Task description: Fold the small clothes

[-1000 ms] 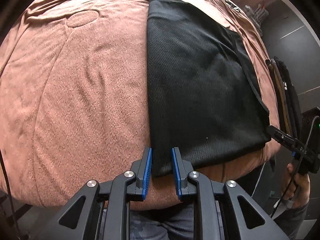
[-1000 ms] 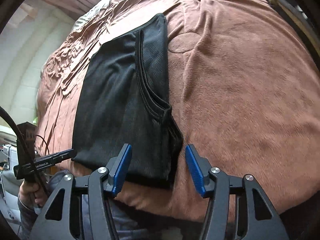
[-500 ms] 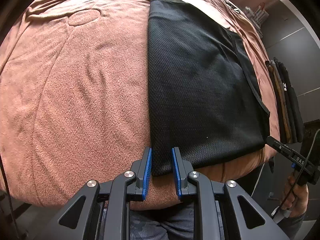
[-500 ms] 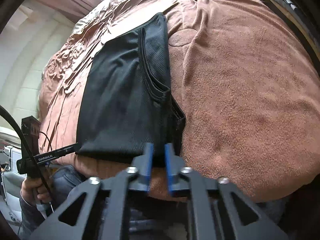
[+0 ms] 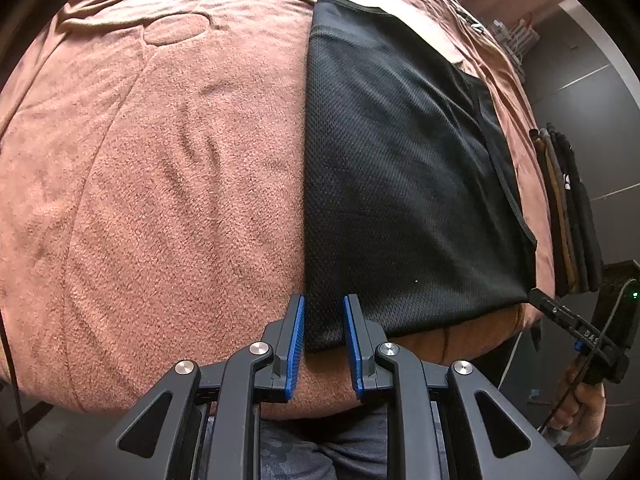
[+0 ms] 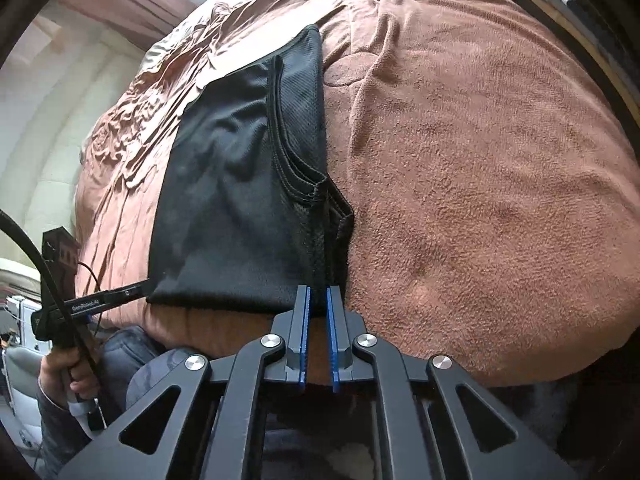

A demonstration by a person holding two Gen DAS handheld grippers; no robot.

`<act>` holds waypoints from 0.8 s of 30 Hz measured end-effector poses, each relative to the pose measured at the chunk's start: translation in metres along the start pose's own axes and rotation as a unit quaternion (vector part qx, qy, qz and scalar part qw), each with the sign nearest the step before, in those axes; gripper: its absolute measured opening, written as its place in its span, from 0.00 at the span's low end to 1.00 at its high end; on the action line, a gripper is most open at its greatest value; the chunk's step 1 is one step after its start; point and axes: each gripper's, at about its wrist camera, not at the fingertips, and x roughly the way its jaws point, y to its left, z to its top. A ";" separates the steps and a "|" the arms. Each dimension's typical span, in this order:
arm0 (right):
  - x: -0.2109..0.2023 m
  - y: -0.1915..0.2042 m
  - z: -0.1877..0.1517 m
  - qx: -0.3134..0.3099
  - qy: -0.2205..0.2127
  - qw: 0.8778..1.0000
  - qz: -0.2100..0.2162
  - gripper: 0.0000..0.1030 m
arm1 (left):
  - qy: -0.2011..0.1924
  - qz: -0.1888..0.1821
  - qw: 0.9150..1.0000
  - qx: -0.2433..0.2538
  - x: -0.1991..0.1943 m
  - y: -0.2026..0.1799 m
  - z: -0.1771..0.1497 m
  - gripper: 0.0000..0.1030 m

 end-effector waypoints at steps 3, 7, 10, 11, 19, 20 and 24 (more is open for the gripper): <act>0.001 -0.003 0.002 0.011 0.003 1.000 0.017 0.30 | 0.000 -0.002 1.000 -0.003 -0.001 0.001 0.001 0.21; 0.004 -0.010 0.002 0.028 -0.003 0.999 0.038 0.61 | -0.006 -0.022 1.000 -0.019 -0.005 0.009 -0.001 0.21; 0.009 -0.015 0.000 0.046 -0.002 0.997 0.064 0.61 | -0.010 -0.029 0.999 -0.035 -0.009 0.018 -0.003 0.21; 0.010 -0.016 0.000 0.050 -0.002 0.996 0.070 0.61 | -0.010 -0.031 0.999 -0.037 -0.009 0.019 -0.003 0.21; 0.008 -0.023 -0.008 0.068 0.012 0.993 0.096 0.60 | -0.004 -0.035 0.999 -0.041 -0.008 0.020 -0.003 0.21; 0.010 -0.021 -0.008 0.072 0.016 0.992 0.100 0.60 | -0.004 -0.036 0.998 -0.041 -0.007 0.020 -0.002 0.21; 0.016 -0.024 -0.009 0.084 0.021 0.991 0.106 0.60 | -0.003 -0.033 0.999 -0.037 -0.006 0.019 -0.002 0.22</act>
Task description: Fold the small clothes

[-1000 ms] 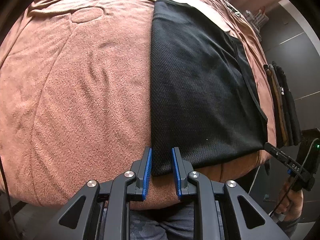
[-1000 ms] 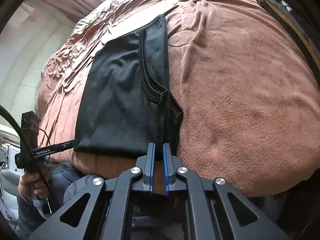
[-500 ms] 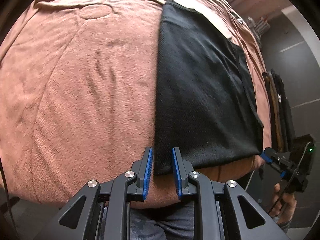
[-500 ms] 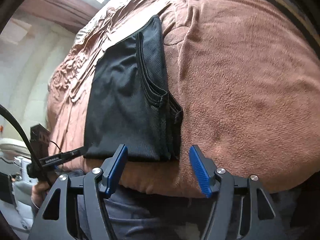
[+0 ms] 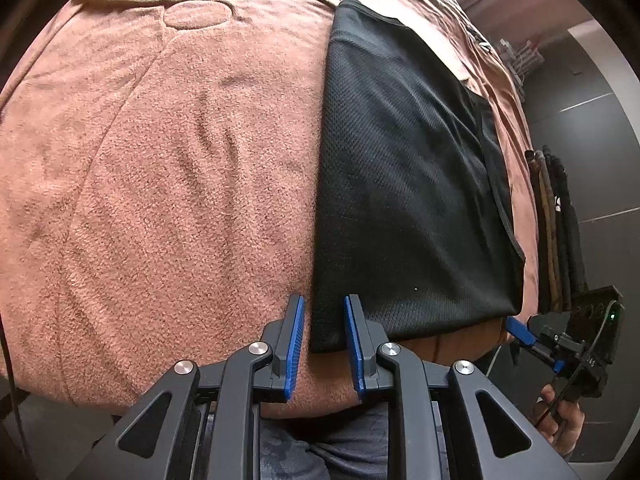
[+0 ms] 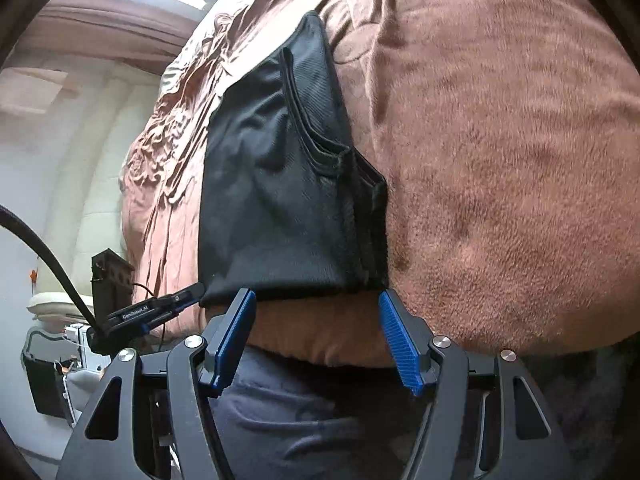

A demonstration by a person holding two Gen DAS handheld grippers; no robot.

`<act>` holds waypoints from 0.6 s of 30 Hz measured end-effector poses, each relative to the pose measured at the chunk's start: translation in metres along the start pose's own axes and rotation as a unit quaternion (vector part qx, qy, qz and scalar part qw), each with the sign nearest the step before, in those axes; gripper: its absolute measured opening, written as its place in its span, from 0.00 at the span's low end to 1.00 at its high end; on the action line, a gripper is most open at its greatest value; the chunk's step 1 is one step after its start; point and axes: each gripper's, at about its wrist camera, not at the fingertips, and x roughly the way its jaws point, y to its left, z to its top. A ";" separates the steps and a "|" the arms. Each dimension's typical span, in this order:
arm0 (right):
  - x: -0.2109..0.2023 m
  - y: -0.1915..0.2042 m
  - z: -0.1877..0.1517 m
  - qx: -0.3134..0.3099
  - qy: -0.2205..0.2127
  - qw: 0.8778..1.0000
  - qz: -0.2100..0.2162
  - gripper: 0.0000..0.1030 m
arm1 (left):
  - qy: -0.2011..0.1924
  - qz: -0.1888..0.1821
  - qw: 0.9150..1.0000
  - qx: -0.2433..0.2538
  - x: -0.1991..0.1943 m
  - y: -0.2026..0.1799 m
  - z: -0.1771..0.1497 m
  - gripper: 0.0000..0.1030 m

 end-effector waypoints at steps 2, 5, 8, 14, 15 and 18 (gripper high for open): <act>0.002 -0.003 0.000 0.009 -0.002 1.000 0.008 0.60 | 0.002 -0.001 1.000 0.001 0.001 0.000 0.000 0.22; 0.004 -0.008 0.003 0.020 -0.005 1.000 0.016 0.60 | 0.005 -0.006 1.000 -0.003 0.003 -0.001 0.000 0.22; 0.008 -0.012 0.006 0.033 -0.014 0.999 0.012 0.56 | 0.007 -0.006 1.000 -0.003 0.005 -0.002 0.000 0.23; 0.012 -0.017 0.007 0.041 -0.028 0.999 0.004 0.42 | 0.009 -0.015 1.000 -0.005 0.004 -0.001 -0.003 0.30; 0.013 -0.016 0.007 0.040 -0.028 0.999 0.003 0.41 | 0.011 -0.012 1.000 -0.005 0.005 -0.002 -0.002 0.30; 0.014 -0.011 0.007 0.036 -0.029 0.999 0.001 0.34 | 0.011 -0.006 1.000 -0.002 0.006 -0.005 -0.002 0.30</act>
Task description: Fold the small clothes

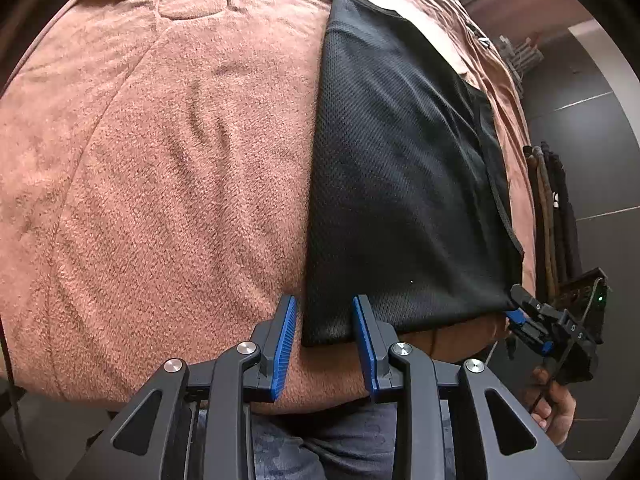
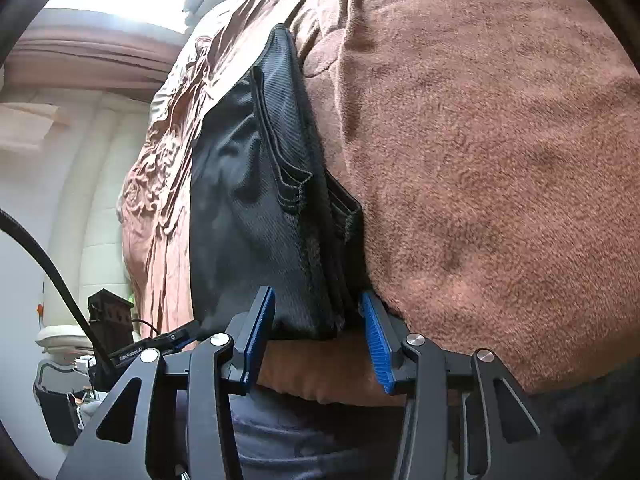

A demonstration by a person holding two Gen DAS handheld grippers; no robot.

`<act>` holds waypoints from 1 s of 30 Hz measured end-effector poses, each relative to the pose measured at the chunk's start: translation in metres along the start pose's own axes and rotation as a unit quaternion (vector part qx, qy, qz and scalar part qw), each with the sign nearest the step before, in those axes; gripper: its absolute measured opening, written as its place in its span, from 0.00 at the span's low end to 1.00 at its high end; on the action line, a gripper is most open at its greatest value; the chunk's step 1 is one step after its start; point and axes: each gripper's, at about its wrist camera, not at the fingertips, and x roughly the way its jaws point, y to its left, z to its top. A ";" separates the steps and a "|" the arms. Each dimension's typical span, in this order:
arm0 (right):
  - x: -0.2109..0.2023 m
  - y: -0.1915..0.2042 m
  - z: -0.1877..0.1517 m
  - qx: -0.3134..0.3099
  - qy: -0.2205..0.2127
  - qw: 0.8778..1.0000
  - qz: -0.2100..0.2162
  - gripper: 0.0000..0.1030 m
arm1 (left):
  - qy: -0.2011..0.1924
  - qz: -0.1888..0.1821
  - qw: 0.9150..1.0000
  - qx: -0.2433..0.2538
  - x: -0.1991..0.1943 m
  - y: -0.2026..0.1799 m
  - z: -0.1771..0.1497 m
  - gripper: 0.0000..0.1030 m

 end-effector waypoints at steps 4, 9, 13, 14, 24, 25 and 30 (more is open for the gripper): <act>-0.003 -0.003 -0.002 0.000 -0.001 1.000 -0.006 0.17 | -0.005 -0.010 1.000 -0.012 -0.002 0.002 -0.005 0.30; -0.001 0.000 -0.002 -0.007 -0.002 1.000 -0.008 0.13 | -0.015 -0.028 0.999 -0.037 -0.005 0.010 -0.007 0.27; -0.005 0.004 -0.002 -0.022 -0.004 1.000 -0.008 0.08 | -0.014 -0.022 0.999 -0.032 -0.004 0.008 -0.005 0.07; -0.006 0.007 -0.003 -0.025 -0.005 1.000 -0.007 0.08 | -0.018 -0.020 0.999 -0.024 -0.006 0.006 -0.005 0.06; -0.014 0.027 -0.015 -0.055 -0.001 0.998 -0.003 0.08 | -0.054 -0.025 0.998 0.005 -0.037 0.004 -0.008 0.05; -0.013 0.029 -0.017 -0.059 0.001 0.998 -0.004 0.08 | -0.056 -0.026 0.998 0.007 -0.039 0.004 -0.008 0.05; -0.009 0.032 -0.020 -0.064 0.010 0.998 -0.009 0.08 | -0.060 -0.029 0.998 0.010 -0.046 0.007 -0.013 0.05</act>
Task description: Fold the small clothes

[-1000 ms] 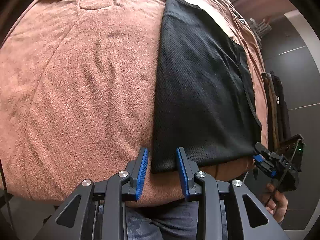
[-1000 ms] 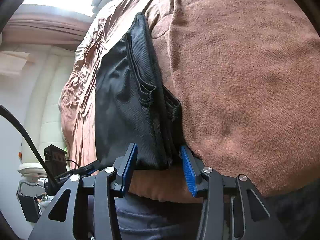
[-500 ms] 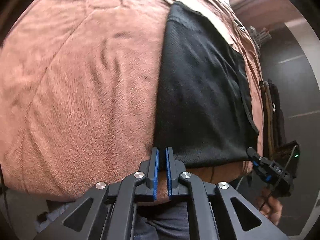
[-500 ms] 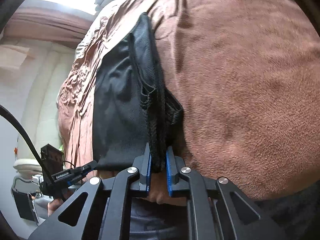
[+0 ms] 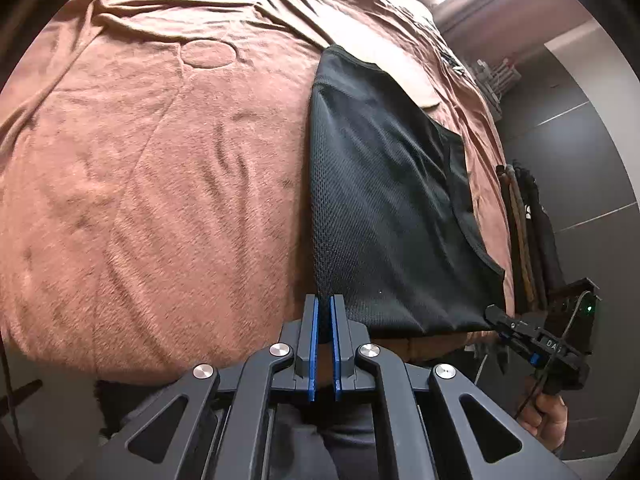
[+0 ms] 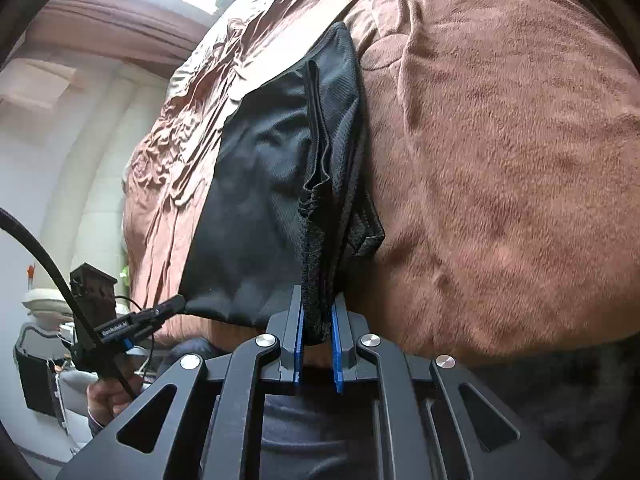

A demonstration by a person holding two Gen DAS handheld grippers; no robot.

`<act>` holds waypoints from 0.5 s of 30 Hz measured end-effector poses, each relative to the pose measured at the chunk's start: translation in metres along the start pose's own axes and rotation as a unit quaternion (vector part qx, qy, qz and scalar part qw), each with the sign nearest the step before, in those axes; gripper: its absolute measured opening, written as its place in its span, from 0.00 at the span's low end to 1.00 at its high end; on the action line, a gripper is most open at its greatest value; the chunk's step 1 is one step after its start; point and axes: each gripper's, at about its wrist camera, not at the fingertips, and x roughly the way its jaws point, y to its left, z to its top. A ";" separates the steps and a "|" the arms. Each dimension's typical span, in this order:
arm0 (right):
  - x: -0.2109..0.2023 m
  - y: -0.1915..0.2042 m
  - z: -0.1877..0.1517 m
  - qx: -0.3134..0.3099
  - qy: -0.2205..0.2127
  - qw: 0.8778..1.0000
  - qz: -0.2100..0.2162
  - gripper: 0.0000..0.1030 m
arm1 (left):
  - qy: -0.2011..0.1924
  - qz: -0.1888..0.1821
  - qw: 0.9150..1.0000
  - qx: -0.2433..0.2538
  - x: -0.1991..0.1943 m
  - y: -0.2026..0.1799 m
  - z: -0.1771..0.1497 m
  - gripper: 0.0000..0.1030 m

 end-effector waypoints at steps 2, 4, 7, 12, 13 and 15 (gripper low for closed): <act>0.001 0.000 -0.001 -0.001 0.003 1.000 -0.003 0.08 | -0.001 -0.001 1.000 0.000 -0.001 0.000 -0.001 0.05; 0.002 -0.001 0.000 -0.001 0.008 1.000 -0.007 0.08 | -0.002 0.002 1.000 0.001 -0.003 0.003 -0.003 0.05; 0.003 -0.002 0.006 -0.002 0.014 1.000 -0.027 0.11 | 0.010 0.006 1.000 -0.006 0.002 0.006 -0.003 0.07; -0.013 -0.001 0.012 -0.021 -0.007 0.999 -0.045 0.52 | 0.006 0.022 1.000 -0.001 -0.001 0.001 0.006 0.22; -0.018 -0.002 0.013 -0.026 -0.016 0.998 -0.046 0.63 | 0.000 0.026 1.000 0.002 -0.004 -0.002 0.009 0.33; -0.028 -0.003 0.017 -0.029 -0.031 0.998 -0.041 0.64 | -0.023 0.044 0.999 0.003 -0.014 -0.004 0.012 0.48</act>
